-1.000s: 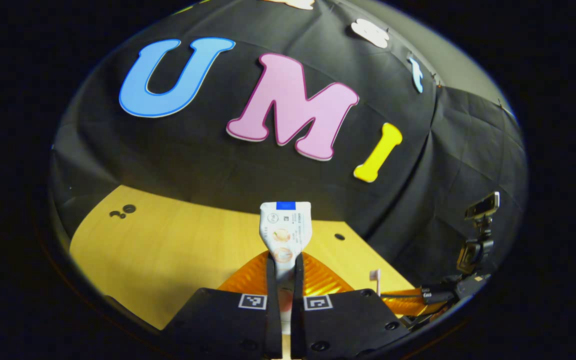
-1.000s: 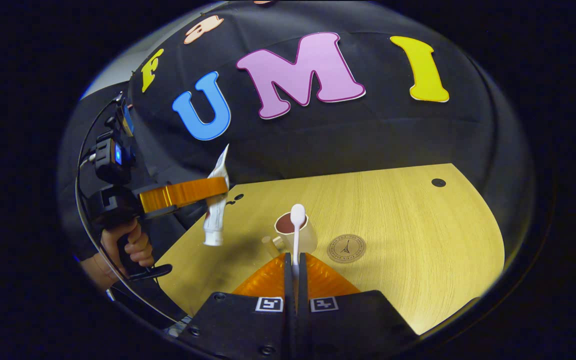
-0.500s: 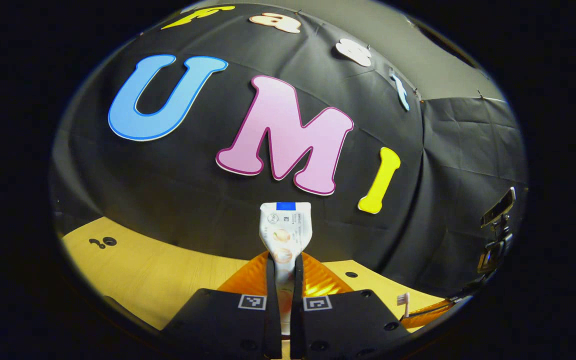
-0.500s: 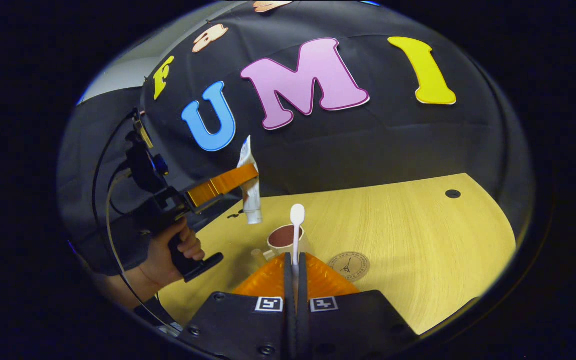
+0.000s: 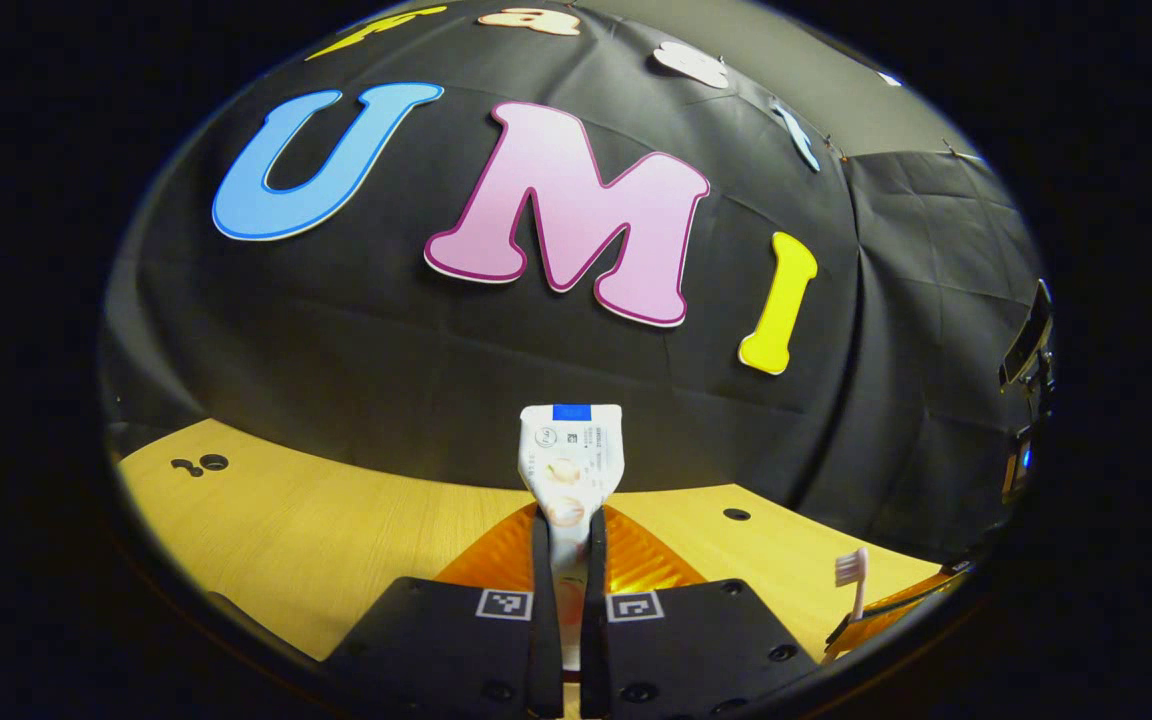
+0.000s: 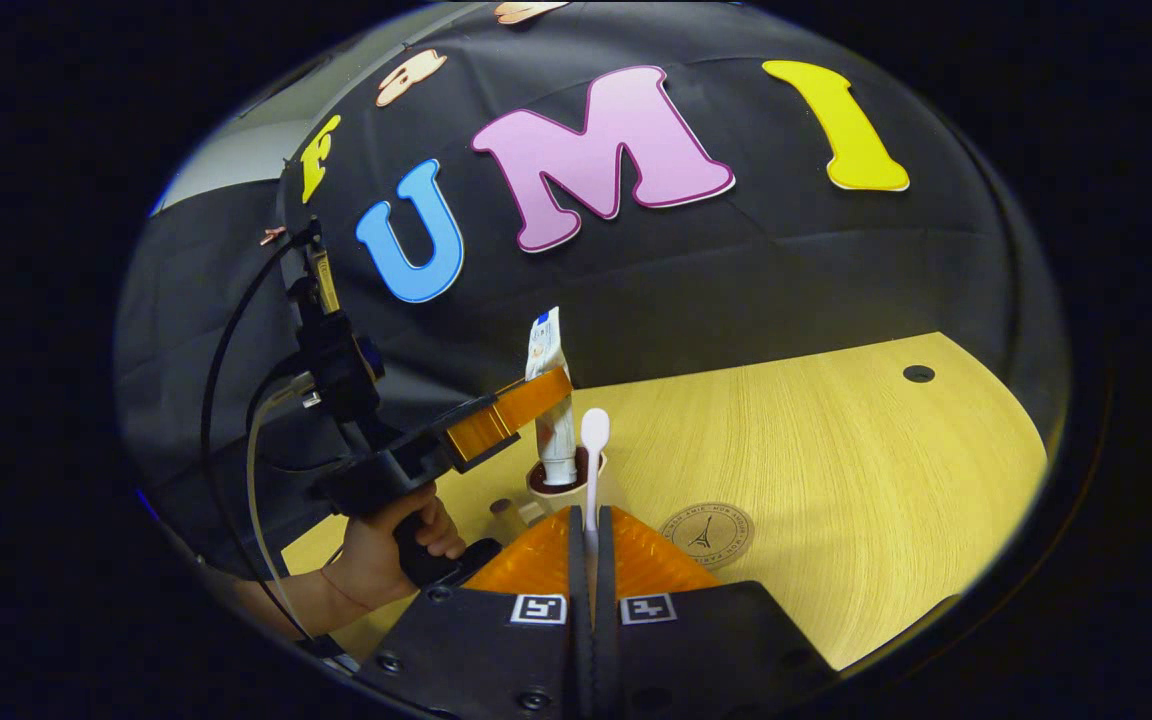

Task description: Put the toothbrush and toothpaste on the desktop into the cup, then pick up the cup and place it on the coaster on the desktop.

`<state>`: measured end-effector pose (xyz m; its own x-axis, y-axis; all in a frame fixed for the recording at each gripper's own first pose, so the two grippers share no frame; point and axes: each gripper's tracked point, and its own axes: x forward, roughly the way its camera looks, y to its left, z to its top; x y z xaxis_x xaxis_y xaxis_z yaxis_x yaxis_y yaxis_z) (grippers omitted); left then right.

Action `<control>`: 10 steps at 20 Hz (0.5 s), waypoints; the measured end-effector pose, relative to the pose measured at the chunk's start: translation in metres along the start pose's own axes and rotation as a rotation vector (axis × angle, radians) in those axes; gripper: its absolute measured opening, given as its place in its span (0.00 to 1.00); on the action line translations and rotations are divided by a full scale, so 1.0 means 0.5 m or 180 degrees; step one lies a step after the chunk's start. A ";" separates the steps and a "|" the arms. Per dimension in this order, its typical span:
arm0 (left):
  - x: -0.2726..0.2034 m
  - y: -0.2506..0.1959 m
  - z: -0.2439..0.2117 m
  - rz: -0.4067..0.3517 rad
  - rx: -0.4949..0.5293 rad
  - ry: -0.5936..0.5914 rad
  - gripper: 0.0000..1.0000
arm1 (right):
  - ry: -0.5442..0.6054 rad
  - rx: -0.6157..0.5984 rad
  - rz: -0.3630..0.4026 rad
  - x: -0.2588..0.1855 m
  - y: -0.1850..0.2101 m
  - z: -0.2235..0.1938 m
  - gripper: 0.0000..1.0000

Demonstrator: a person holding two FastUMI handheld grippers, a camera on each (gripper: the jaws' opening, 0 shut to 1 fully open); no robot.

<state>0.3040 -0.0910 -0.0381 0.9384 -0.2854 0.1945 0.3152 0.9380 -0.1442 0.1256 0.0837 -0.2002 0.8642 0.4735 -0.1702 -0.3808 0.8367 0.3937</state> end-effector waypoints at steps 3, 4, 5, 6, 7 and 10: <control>-0.008 0.003 -0.022 -0.0002 -0.0034 0.0060 0.13 | -0.0020 0.0015 -0.0023 0.002 -0.010 0.003 0.05; -0.008 0.004 -0.026 -0.0005 -0.0061 0.0078 0.13 | -0.0028 0.0023 -0.0032 0.007 -0.012 0.007 0.05; -0.012 0.005 -0.033 -0.0015 -0.0098 0.0099 0.15 | -0.0037 0.0029 -0.0034 0.008 -0.014 0.007 0.05; -0.015 0.006 -0.037 -0.0016 -0.0146 0.0134 0.17 | -0.0050 0.0033 -0.0042 0.007 -0.016 0.009 0.05; -0.017 0.008 -0.046 -0.0009 -0.0193 0.0171 0.20 | -0.0049 0.0031 -0.0044 0.009 -0.018 0.010 0.05; -0.030 0.014 -0.070 0.0042 -0.0284 0.0279 0.25 | -0.0058 0.0046 -0.0068 0.004 -0.020 0.004 0.05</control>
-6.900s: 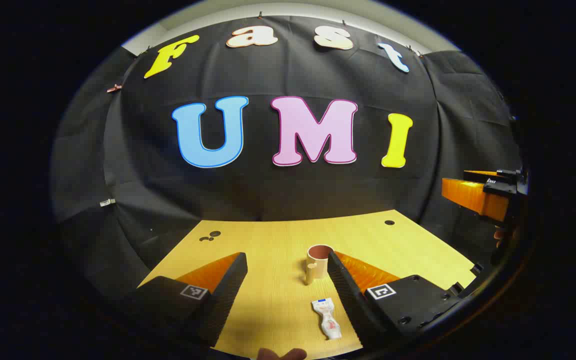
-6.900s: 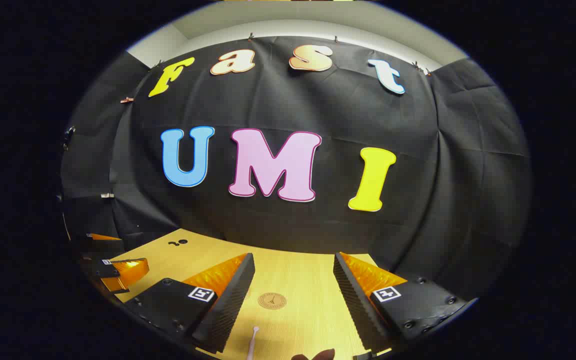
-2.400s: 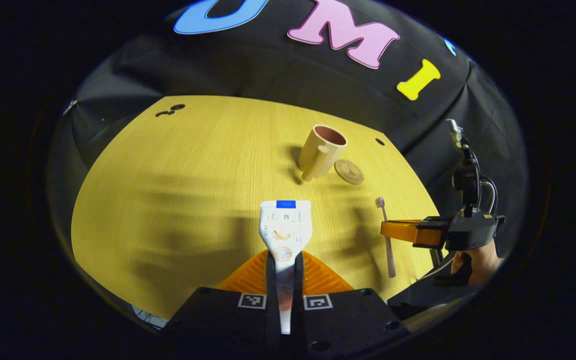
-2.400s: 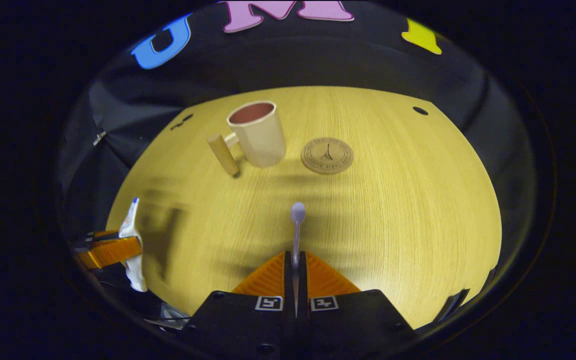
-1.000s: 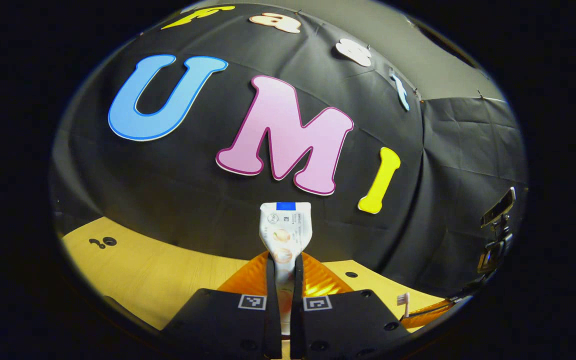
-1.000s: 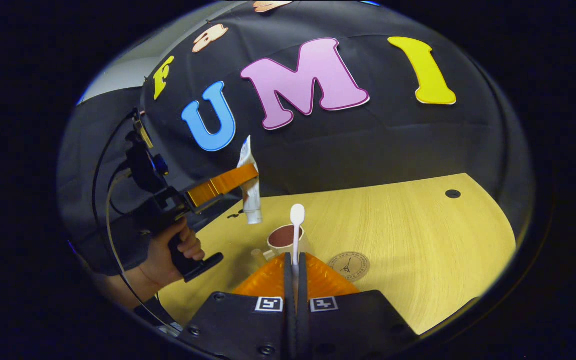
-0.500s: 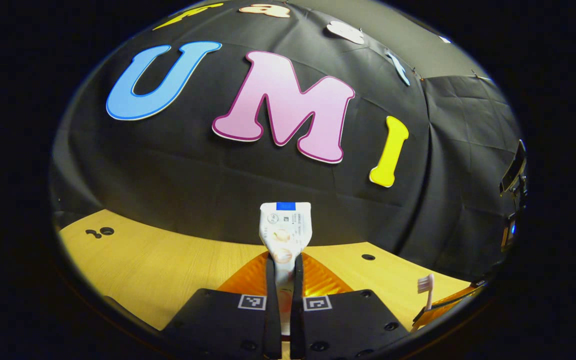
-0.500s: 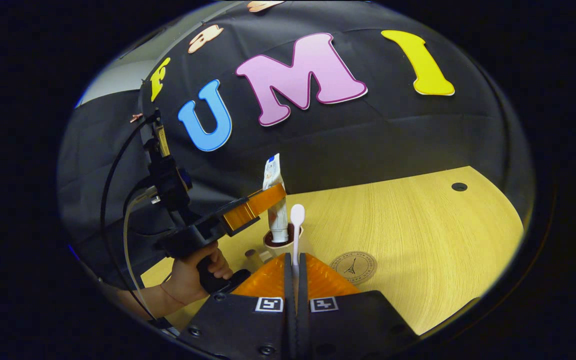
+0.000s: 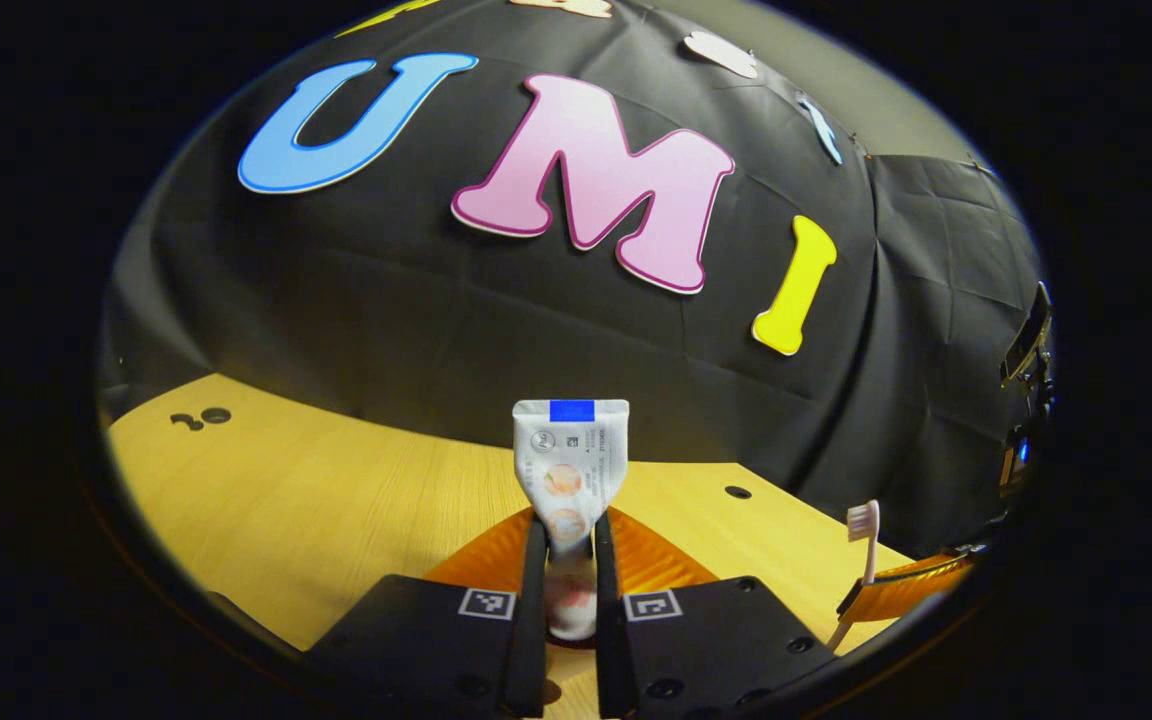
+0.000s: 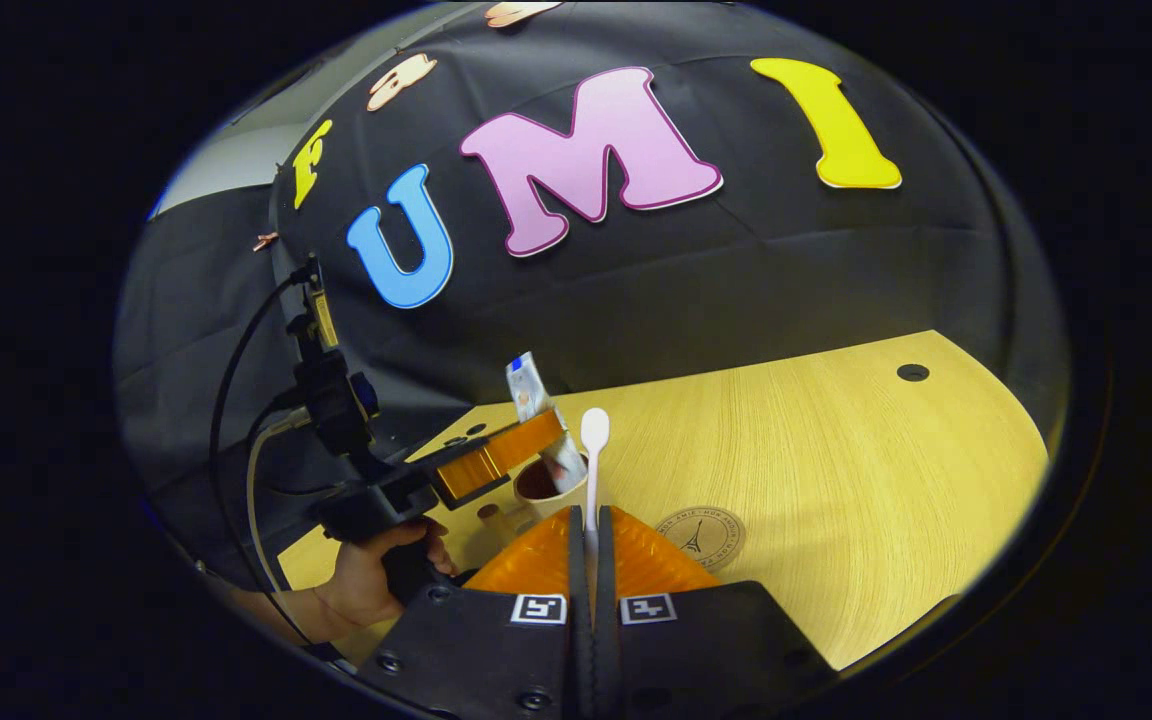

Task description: Put the toothbrush and toothpaste on the desktop into the cup, then pick up the cup and place it on the coaster on the desktop.

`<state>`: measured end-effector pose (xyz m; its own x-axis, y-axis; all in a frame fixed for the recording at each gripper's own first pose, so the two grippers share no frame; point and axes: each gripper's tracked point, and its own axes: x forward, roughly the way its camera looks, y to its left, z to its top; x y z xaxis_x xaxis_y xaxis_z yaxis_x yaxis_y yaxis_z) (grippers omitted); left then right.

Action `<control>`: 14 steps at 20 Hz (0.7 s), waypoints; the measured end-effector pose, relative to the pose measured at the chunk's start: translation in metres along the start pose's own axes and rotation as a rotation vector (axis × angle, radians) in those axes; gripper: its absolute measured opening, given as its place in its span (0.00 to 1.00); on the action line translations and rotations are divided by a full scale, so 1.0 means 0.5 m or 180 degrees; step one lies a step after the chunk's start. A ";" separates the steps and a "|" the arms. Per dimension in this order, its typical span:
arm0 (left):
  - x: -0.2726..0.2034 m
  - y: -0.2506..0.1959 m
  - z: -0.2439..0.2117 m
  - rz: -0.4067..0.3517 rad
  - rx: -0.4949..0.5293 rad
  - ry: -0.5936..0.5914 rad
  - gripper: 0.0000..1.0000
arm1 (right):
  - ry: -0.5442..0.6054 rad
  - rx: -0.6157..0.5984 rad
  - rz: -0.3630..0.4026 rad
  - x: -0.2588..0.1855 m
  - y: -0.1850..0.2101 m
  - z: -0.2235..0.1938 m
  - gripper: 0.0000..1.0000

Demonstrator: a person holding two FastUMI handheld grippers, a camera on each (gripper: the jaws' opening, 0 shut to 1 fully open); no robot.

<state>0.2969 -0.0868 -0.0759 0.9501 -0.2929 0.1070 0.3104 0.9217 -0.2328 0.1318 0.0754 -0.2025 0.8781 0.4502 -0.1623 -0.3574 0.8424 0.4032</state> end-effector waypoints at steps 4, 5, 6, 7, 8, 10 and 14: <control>-0.019 0.000 -0.030 0.0004 -0.0033 0.0091 0.38 | -0.0032 0.0038 -0.0034 -0.001 -0.003 0.001 0.05; -0.023 0.001 -0.025 0.0022 -0.0008 0.0061 0.55 | -0.0054 0.0043 -0.0046 -0.002 -0.005 0.006 0.05; -0.028 -0.001 -0.022 0.0027 0.0016 0.0030 0.58 | -0.0085 0.0064 -0.0041 -0.005 -0.004 0.009 0.05; -0.034 -0.001 -0.015 0.0040 0.0046 0.0010 0.55 | -0.0125 0.0094 -0.0035 -0.007 -0.005 0.016 0.05; -0.039 -0.001 -0.011 0.0036 0.0078 0.0006 0.59 | -0.0163 0.0124 -0.0022 -0.005 -0.003 0.024 0.05; -0.050 0.001 -0.017 0.0060 0.0144 0.0036 0.77 | -0.0234 0.0159 0.0005 0.008 0.001 0.045 0.05; -0.092 0.009 -0.014 0.0113 0.0150 0.0008 0.75 | -0.0450 0.0225 0.0102 0.035 0.019 0.093 0.05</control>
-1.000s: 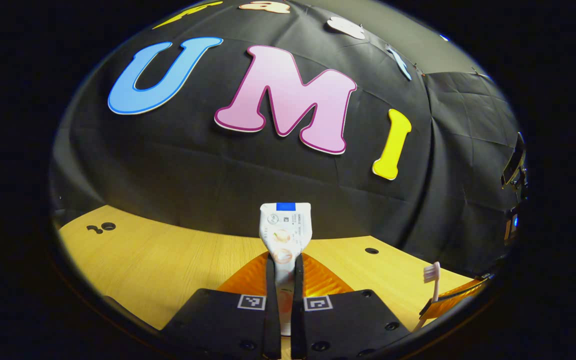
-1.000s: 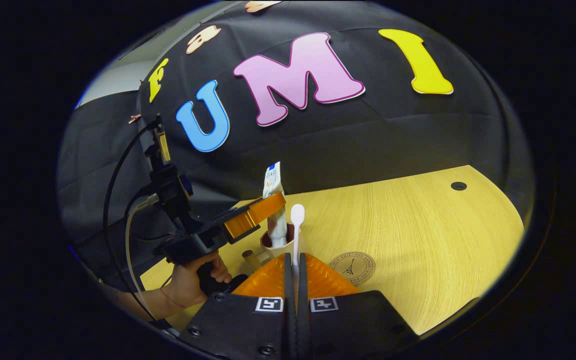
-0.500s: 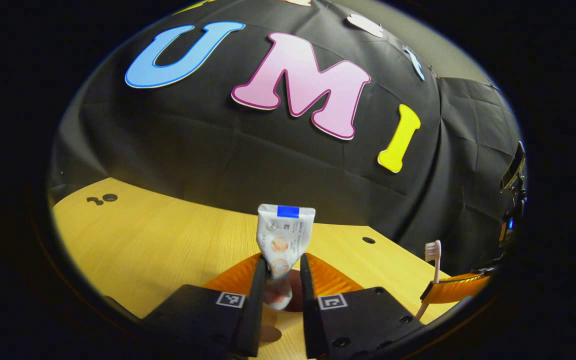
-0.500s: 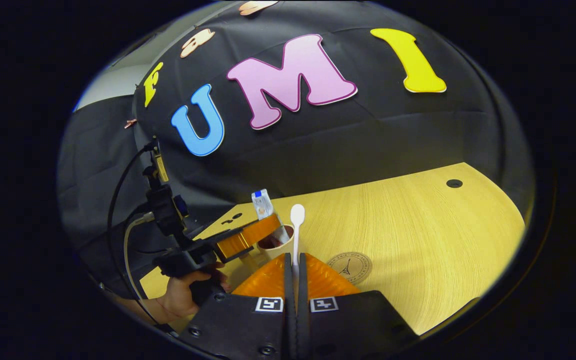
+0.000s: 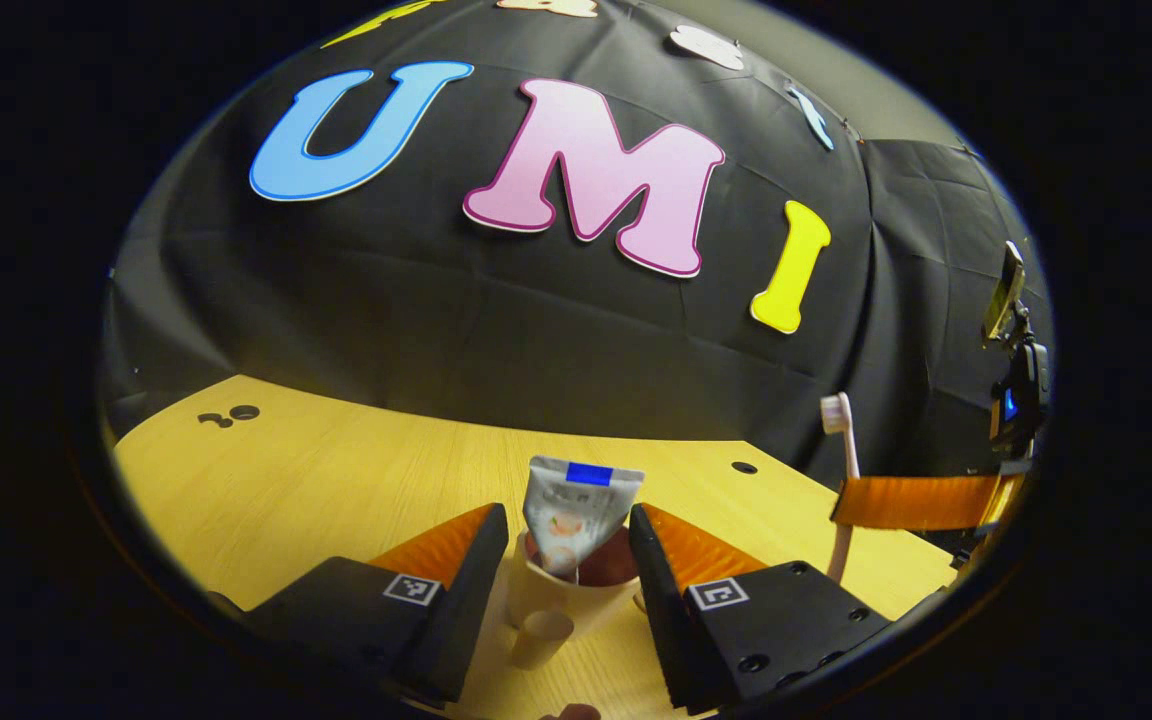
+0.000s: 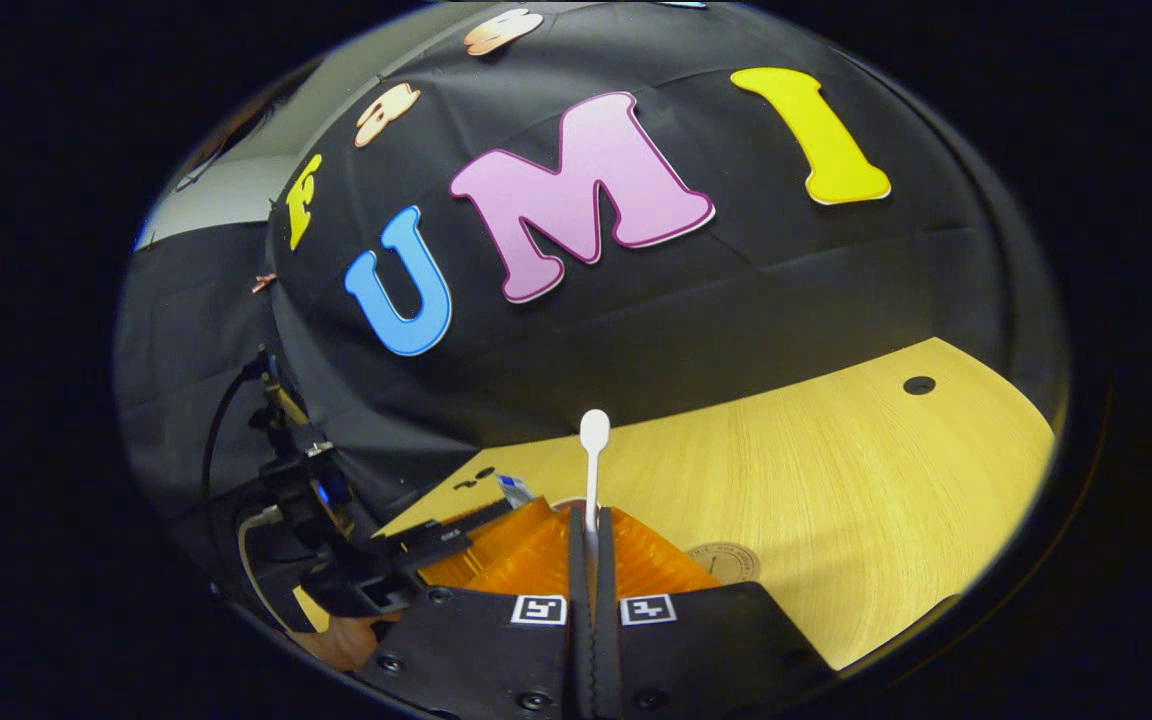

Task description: Put the toothbrush and toothpaste on the desktop into the cup, then pick up the cup and place it on the coaster on the desktop.

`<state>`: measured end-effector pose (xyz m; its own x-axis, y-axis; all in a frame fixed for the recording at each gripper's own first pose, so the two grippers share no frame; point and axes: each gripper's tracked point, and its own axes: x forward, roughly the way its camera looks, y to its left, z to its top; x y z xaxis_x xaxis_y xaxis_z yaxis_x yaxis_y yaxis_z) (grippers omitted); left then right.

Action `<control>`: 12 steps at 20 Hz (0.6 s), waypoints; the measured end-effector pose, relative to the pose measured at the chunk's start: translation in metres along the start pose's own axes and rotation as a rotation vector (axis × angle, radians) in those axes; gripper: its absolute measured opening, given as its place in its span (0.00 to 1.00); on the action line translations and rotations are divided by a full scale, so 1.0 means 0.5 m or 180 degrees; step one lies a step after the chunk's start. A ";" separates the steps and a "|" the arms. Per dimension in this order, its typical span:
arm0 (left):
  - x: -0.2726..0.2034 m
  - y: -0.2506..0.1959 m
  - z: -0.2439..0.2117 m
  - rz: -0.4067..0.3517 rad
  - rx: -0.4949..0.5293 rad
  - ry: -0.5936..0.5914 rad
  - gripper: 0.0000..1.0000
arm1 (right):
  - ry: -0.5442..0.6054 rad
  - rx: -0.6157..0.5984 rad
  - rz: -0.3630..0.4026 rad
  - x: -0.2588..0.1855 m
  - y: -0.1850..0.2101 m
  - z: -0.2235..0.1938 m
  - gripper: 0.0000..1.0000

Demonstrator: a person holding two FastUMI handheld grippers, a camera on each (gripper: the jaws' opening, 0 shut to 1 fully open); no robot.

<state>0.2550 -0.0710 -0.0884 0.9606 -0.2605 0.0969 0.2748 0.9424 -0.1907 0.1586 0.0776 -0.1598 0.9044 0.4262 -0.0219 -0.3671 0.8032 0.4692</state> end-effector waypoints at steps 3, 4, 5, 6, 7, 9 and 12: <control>-0.035 0.005 0.008 0.0004 -0.0086 -0.0023 0.76 | -0.0172 0.0011 0.0065 0.027 0.014 0.035 0.05; -0.048 0.008 0.006 0.0010 -0.0109 -0.0015 0.76 | -0.0226 0.0006 0.0093 0.035 0.020 0.046 0.05; -0.059 0.013 0.004 0.0027 -0.0116 0.0000 0.76 | -0.0328 -0.0002 0.0116 0.043 0.025 0.062 0.05; -0.068 0.020 -0.003 0.0049 -0.0109 0.0020 0.76 | -0.0405 -0.0010 0.0142 0.053 0.030 0.078 0.05; -0.077 0.025 -0.011 0.0070 -0.0097 0.0051 0.76 | -0.0450 -0.0013 0.0155 0.064 0.033 0.086 0.05; -0.094 0.034 -0.032 0.0116 -0.0083 0.0135 0.77 | -0.0535 -0.0004 0.0182 0.082 0.039 0.102 0.05; -0.112 0.043 -0.062 0.0178 -0.0073 0.0218 0.77 | -0.0647 0.0053 0.0229 0.116 0.044 0.120 0.05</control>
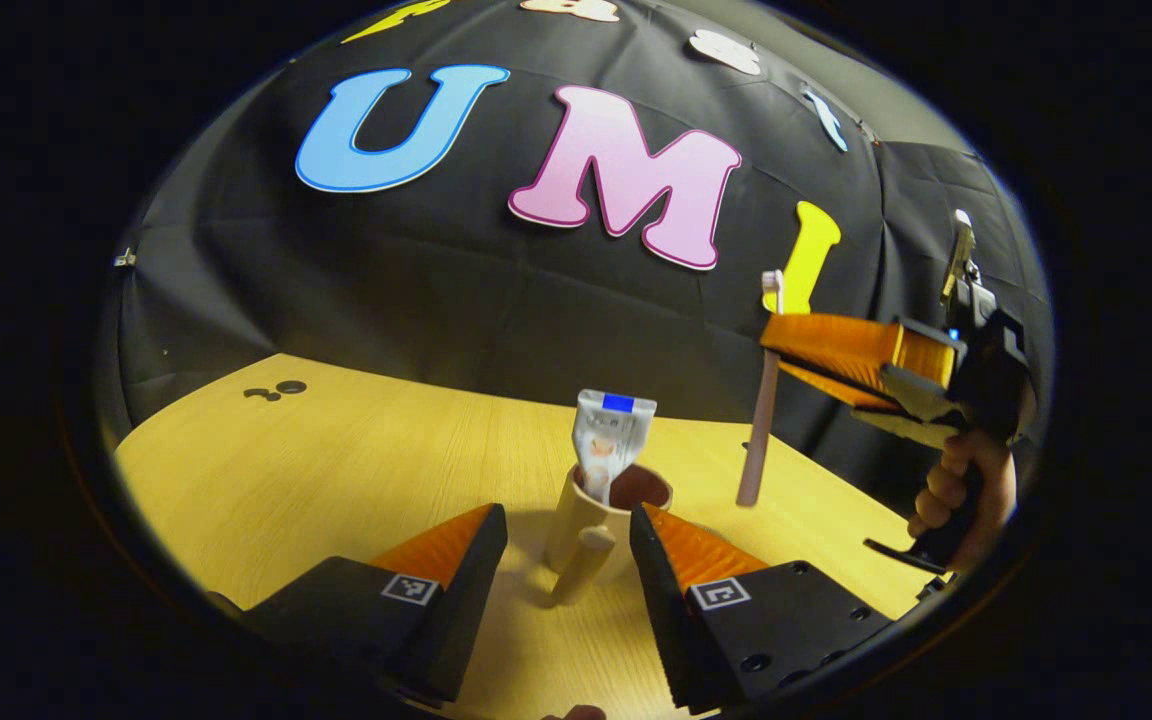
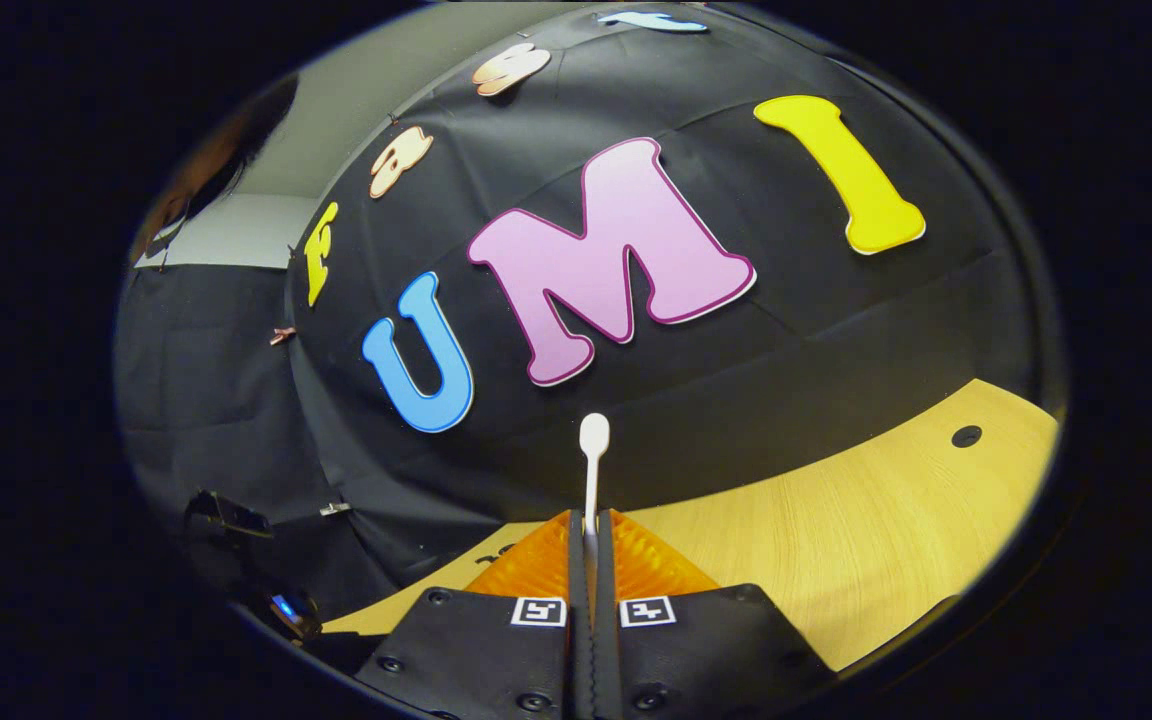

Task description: Put the toothbrush and toothpaste on the desktop into the cup, then pick up the cup and place it on the coaster on the desktop.

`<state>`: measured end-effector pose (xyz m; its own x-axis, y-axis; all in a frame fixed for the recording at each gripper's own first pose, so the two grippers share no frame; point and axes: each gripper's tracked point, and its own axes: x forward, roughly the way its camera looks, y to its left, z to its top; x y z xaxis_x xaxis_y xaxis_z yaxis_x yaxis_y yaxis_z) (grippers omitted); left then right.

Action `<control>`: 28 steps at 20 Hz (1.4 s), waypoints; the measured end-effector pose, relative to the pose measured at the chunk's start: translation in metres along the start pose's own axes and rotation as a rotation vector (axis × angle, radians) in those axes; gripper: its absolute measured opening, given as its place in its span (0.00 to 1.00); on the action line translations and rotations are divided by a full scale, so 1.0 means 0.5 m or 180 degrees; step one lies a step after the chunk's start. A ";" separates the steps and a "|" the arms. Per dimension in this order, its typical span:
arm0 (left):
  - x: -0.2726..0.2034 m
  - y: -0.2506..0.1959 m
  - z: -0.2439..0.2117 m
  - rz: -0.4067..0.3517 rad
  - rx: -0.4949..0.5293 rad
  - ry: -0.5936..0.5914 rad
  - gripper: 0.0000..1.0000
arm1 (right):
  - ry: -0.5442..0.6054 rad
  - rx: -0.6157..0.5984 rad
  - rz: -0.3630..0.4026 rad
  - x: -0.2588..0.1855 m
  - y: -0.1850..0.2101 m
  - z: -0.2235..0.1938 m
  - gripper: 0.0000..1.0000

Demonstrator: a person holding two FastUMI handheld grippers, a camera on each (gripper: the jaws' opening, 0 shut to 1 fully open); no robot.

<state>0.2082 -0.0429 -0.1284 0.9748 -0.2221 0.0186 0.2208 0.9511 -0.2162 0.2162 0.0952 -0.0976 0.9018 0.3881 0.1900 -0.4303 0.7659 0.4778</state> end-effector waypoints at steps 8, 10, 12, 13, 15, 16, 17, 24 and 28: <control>-0.018 -0.002 -0.041 -0.0008 -0.0016 0.0151 0.76 | -0.0087 0.0045 0.0031 0.073 -0.017 -0.031 0.05; -0.018 0.001 -0.044 0.0001 -0.0018 0.0178 0.76 | -0.0068 0.0048 0.0039 0.086 -0.024 -0.047 0.05; -0.013 0.004 -0.051 0.0004 -0.0032 0.0201 0.76 | -0.0052 0.0017 0.0042 0.095 -0.028 -0.061 0.05; -0.011 0.006 -0.052 0.0014 -0.0038 0.0206 0.76 | -0.0024 -0.0001 0.0033 0.098 -0.032 -0.071 0.05; -0.009 0.009 -0.053 0.0027 -0.0042 0.0213 0.77 | 0.0058 -0.0048 0.0016 0.101 -0.039 -0.098 0.05; -0.008 0.008 -0.056 0.0028 -0.0042 0.0217 0.77 | 0.0109 -0.0063 0.0020 0.101 -0.040 -0.109 0.05; -0.008 0.008 -0.056 0.0022 -0.0043 0.0223 0.77 | 0.0164 -0.0081 0.0015 0.099 -0.041 -0.122 0.05; -0.006 0.001 -0.066 0.0045 -0.0039 0.0265 0.76 | 0.0414 -0.0222 -0.0026 0.080 -0.052 -0.178 0.10; -0.011 0.004 -0.066 0.0114 -0.0078 0.0321 0.77 | 0.0558 -0.0195 -0.0090 0.054 -0.062 -0.196 0.20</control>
<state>0.2022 -0.0471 -0.1613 0.9738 -0.2098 -0.0876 0.1840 0.9535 -0.2388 0.2498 0.1320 -0.1912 0.8952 0.4452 0.0222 -0.4112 0.8056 0.4266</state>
